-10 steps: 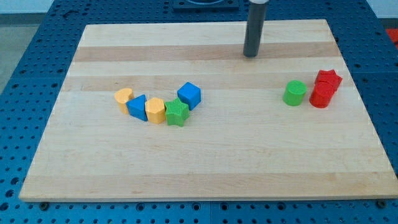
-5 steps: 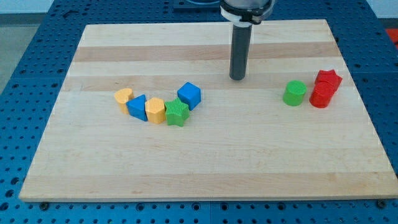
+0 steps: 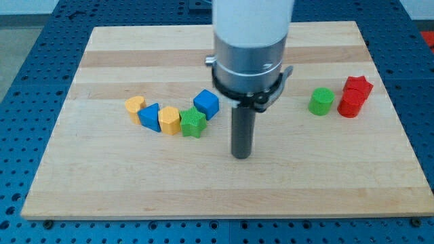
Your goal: Point your arm towards green star
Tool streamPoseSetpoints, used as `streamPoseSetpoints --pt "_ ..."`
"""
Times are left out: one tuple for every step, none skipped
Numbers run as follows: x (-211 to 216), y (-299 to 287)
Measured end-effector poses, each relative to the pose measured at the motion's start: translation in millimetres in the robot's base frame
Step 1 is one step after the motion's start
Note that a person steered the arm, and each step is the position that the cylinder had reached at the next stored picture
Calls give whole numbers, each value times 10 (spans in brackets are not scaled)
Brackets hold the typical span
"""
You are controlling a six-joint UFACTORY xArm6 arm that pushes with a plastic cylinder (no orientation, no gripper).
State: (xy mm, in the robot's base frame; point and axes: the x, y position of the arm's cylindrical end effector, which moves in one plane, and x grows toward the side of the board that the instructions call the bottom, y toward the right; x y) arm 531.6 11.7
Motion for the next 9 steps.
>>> streamPoseSetpoints --pt "6 -318" --pt "6 -740" --pt "-20 -1182" --pt "-144 -1507" --pt "-282 -1561" --pt "-273 -1470" --pt "-87 -1275" --pt "-107 -1143" --pt "-282 -1081"
